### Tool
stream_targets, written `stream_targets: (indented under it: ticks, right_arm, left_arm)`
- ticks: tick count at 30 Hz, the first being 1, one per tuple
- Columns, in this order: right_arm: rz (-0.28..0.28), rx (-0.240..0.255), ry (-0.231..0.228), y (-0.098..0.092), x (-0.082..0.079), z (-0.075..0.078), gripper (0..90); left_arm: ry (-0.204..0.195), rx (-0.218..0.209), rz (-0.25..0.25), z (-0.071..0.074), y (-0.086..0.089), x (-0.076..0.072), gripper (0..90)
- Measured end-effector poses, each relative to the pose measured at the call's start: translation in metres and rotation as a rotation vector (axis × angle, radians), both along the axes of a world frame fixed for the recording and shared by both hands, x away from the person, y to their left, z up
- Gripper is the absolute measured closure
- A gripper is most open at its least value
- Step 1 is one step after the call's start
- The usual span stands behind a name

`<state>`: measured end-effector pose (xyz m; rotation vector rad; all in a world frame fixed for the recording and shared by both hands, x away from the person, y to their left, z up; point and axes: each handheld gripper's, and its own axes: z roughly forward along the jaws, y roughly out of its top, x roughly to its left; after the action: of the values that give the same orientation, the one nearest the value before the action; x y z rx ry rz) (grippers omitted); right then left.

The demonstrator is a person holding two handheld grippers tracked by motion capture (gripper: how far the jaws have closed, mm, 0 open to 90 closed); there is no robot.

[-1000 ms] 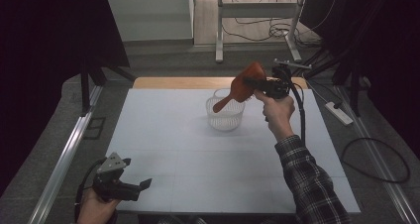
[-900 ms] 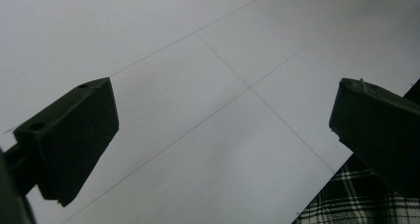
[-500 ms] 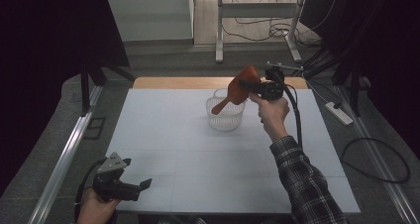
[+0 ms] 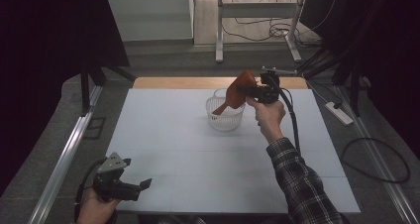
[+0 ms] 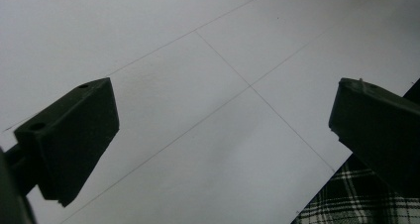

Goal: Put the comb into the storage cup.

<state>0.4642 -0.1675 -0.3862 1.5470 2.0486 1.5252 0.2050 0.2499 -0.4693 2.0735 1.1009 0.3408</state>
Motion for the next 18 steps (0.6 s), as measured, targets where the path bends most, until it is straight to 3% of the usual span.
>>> stream_targets:
  ticks: [18]
  right_arm:
    - [0.007,-0.024,0.027,0.005,0.002,-0.017,54.2]
  left_arm:
    - [0.003,0.000,0.001,0.000,0.000,0.000,0.0]
